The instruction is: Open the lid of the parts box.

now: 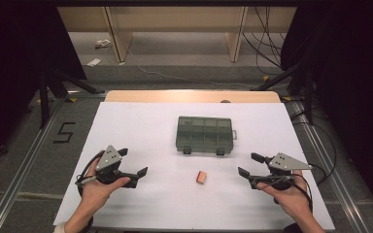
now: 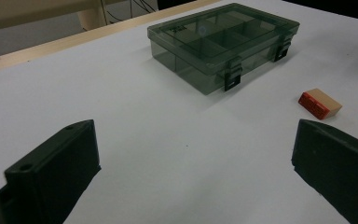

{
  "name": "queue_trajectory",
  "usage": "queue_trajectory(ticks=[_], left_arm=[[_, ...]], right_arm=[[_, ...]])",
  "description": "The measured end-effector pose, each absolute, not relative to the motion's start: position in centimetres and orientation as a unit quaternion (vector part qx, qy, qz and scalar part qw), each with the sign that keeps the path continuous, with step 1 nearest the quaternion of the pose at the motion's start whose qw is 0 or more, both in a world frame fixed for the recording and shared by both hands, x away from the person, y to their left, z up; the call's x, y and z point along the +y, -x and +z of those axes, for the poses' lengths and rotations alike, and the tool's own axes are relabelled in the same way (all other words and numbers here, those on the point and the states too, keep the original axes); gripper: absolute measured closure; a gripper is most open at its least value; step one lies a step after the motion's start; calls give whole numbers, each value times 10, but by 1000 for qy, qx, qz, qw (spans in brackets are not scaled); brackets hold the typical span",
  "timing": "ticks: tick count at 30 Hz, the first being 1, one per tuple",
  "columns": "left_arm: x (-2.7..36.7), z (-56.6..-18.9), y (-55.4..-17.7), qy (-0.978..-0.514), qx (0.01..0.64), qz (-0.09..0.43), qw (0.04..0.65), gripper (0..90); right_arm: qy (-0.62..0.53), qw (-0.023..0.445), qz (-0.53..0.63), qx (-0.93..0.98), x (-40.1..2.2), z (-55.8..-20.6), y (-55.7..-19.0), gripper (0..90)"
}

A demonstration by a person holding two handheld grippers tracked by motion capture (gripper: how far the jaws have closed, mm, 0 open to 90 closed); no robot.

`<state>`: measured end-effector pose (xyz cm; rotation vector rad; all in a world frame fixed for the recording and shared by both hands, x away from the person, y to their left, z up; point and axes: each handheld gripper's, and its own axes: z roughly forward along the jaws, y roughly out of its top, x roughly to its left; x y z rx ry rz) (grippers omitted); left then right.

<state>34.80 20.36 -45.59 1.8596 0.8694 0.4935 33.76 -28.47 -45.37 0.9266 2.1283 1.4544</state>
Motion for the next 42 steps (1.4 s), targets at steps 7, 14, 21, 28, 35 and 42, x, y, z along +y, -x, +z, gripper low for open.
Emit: queue_trajectory(ticks=[7, 14, 21, 28, 35, 42], left_arm=[[203, -455, -349, -758, 370, 206, 495, 40], [191, -449, -360, -757, 373, 229, 485, 411], [165, -447, -380, -784, 343, 227, 465, 837], [129, -458, -419, -823, 346, 196, 406, 898], [112, -470, -437, -837, 351, 180, 379, 899], [105, -475, -443, -842, 346, 185, 371, 899]], right_arm=[[-333, 204, 521, 759, -286, -454, -340, 267], [-330, 227, 518, 756, -287, -447, -354, 493], [-327, 207, 499, 775, -281, -442, -382, 859], [-348, 182, 452, 801, -275, -454, -410, 900], [-363, 157, 421, 816, -274, -467, -424, 900], [-361, 144, 405, 827, -269, -474, -428, 900]])
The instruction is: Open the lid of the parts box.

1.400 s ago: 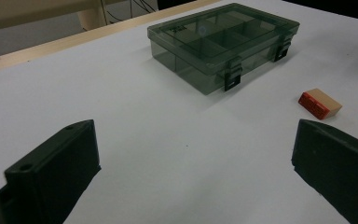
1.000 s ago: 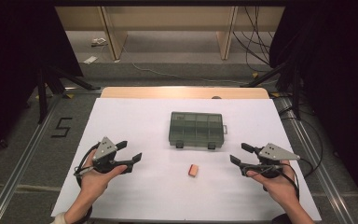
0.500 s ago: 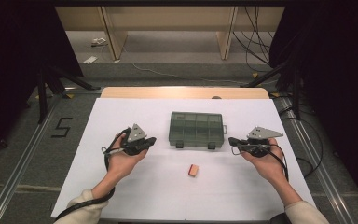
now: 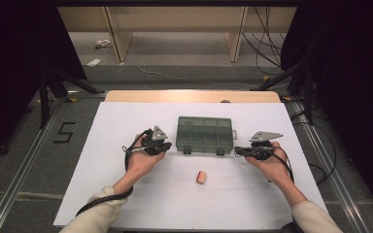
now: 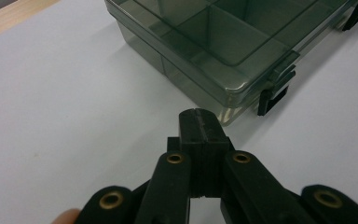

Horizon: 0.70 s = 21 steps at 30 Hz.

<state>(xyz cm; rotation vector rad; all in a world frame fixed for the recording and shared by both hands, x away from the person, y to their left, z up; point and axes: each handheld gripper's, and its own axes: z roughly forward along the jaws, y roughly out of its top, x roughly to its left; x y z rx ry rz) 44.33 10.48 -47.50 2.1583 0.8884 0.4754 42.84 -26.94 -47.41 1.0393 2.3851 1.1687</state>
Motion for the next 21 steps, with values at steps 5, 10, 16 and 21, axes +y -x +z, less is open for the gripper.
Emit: queue_trajectory(ticks=[5, 10, 16, 21], left_arm=[[104, -476, -444, -843, 344, 186, 370, 899], [103, -479, -444, -842, 340, 185, 376, 899], [102, -480, -444, -843, 336, 188, 377, 899], [99, -481, -443, -844, 332, 187, 379, 899]], right_arm=[[-359, 141, 398, 833, -267, -477, -429, 900], [-360, 145, 398, 831, -267, -478, -429, 900], [-357, 144, 397, 833, -266, -479, -428, 900], [-355, 146, 400, 832, -265, -478, -428, 900]])
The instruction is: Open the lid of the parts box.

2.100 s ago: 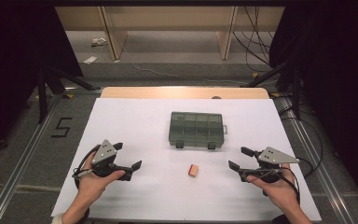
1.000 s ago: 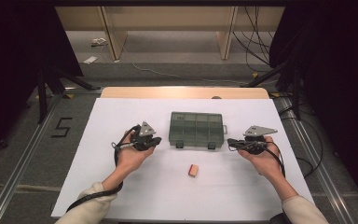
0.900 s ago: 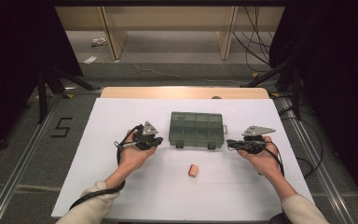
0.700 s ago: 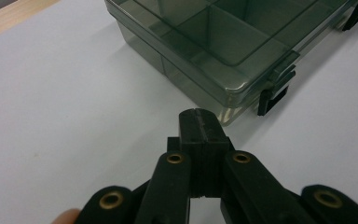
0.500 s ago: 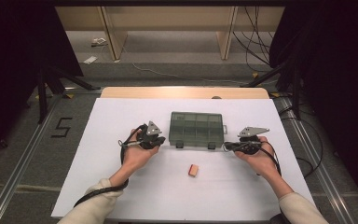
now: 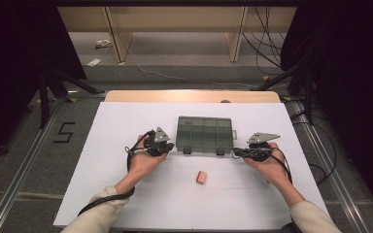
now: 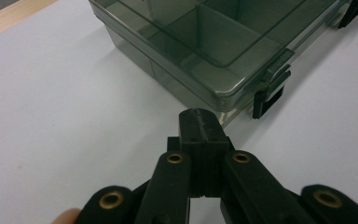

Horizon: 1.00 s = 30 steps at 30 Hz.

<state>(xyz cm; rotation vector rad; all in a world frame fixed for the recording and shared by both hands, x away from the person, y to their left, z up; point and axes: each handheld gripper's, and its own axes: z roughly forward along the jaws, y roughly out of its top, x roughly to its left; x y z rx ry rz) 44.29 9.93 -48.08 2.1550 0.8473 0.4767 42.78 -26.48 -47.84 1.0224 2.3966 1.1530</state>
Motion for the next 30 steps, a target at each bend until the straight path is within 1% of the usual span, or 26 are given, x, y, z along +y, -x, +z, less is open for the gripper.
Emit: queue_trajectory(ticks=[14, 30], left_arm=[[96, -475, -441, -833, 332, 189, 401, 899], [87, -460, -442, -810, 332, 216, 432, 899]], right_arm=[[-360, 161, 420, 817, -266, -470, -426, 900], [-362, 187, 445, 797, -264, -453, -429, 900]])
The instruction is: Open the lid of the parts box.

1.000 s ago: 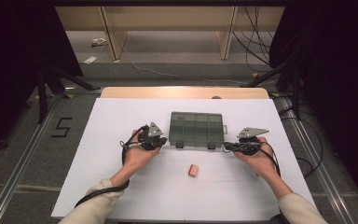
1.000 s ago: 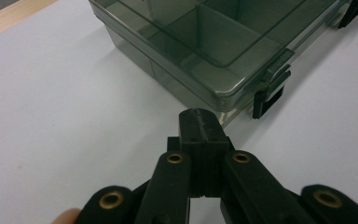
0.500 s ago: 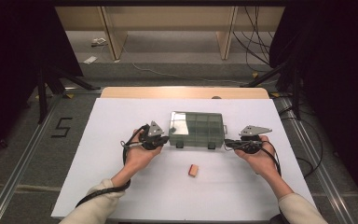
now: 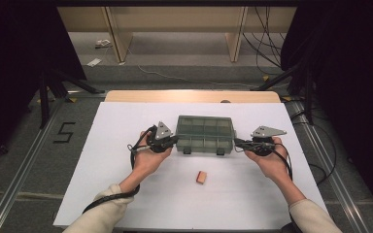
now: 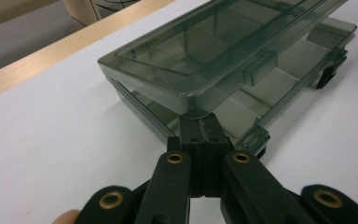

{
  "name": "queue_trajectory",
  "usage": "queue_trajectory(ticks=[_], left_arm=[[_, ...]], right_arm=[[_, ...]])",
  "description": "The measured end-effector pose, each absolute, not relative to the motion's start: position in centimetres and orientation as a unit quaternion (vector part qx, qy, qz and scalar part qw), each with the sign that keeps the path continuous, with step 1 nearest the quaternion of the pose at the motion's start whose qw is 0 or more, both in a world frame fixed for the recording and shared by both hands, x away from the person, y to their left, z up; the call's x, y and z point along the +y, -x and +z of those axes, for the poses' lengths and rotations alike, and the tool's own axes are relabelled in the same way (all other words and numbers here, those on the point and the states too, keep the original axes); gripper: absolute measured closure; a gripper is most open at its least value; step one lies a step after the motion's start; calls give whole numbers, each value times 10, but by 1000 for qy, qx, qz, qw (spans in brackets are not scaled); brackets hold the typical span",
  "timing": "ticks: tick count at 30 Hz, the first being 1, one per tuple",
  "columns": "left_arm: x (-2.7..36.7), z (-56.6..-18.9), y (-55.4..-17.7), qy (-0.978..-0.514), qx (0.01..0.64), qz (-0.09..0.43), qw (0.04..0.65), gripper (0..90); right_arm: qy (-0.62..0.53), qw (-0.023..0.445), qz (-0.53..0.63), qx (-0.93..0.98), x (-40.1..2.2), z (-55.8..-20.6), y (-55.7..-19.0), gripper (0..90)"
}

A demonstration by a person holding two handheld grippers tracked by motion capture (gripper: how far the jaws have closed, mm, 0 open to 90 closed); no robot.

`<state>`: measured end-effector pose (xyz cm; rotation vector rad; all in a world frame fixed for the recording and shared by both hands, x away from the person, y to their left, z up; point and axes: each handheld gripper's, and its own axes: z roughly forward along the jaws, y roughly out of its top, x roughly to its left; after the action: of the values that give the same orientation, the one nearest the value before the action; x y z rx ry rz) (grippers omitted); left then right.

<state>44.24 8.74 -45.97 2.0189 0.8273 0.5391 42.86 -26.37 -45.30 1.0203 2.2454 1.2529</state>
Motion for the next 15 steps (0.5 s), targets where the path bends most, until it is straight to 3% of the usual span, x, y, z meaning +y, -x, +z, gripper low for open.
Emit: queue_trajectory(ticks=[15], left_arm=[[81, -446, -449, -797, 334, 230, 448, 899]], right_arm=[[-368, 212, 460, 780, -260, -439, -436, 900]])
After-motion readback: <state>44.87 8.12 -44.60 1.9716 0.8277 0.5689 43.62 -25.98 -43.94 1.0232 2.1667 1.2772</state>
